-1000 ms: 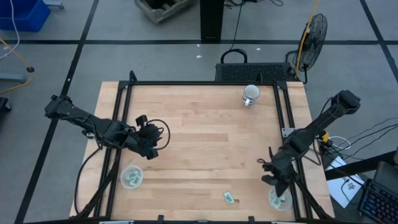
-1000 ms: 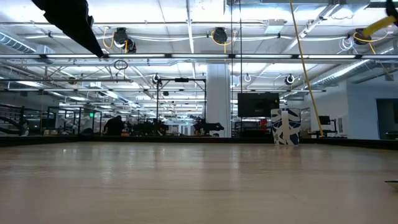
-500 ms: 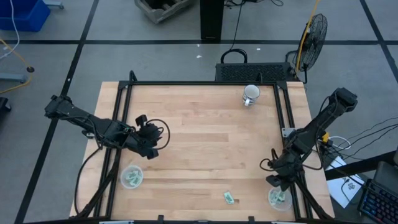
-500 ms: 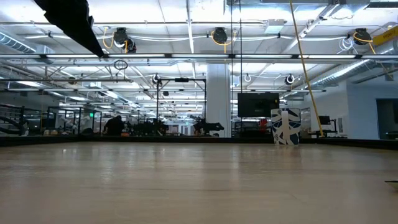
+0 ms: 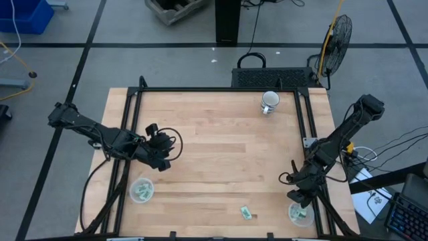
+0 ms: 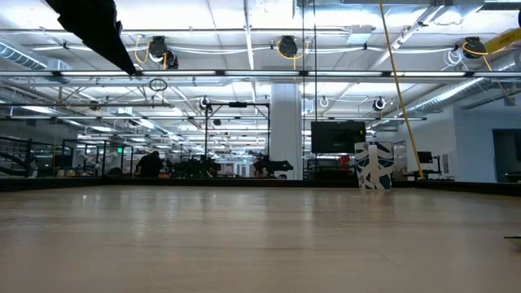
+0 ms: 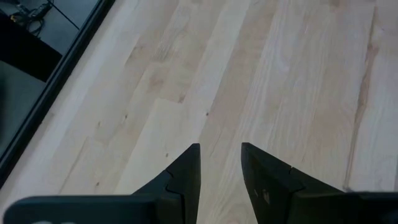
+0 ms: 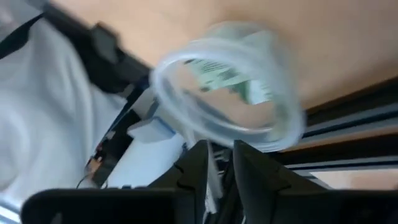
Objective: Pick and place Stevia / Truvia into bins
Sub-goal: Put the stevia packet into the bottom transparent container
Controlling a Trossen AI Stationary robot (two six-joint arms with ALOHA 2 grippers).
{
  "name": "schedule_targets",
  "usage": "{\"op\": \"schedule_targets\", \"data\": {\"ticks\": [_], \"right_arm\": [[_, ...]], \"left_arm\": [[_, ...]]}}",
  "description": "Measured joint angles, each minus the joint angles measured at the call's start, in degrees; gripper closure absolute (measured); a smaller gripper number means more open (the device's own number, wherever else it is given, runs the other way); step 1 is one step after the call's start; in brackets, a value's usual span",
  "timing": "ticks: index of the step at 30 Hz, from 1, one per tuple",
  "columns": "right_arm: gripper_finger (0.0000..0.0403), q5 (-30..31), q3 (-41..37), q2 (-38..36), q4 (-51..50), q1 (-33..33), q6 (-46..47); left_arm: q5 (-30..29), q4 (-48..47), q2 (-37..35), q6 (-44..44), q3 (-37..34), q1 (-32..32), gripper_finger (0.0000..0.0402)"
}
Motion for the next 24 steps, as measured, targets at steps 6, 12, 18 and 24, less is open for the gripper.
{"op": "schedule_targets", "data": {"ticks": [6, 12, 18, 24], "right_arm": [[0.0323, 3.2, 0.0, -0.3, 8.9, 0.0, -0.6], [0.0325, 15.3, 0.1, -1.0, 14.7, -0.1, -9.7], [0.0326, 27.7, 0.1, -0.2, 12.9, -2.1, -16.6], [0.0328, 19.1, 0.1, -0.4, 15.6, -3.9, -14.8]], "left_arm": [[0.0, 0.0, 0.0, 0.2, 0.0, 0.0, 0.0279], [-0.5, 1.8, 0.0, 0.1, 0.0, 0.0, 0.0279], [-0.5, 4.6, 0.0, 3.5, 0.0, 0.0, 0.0279], [-0.3, 5.8, 0.0, 4.8, 0.0, 0.0, 0.0279]]}}
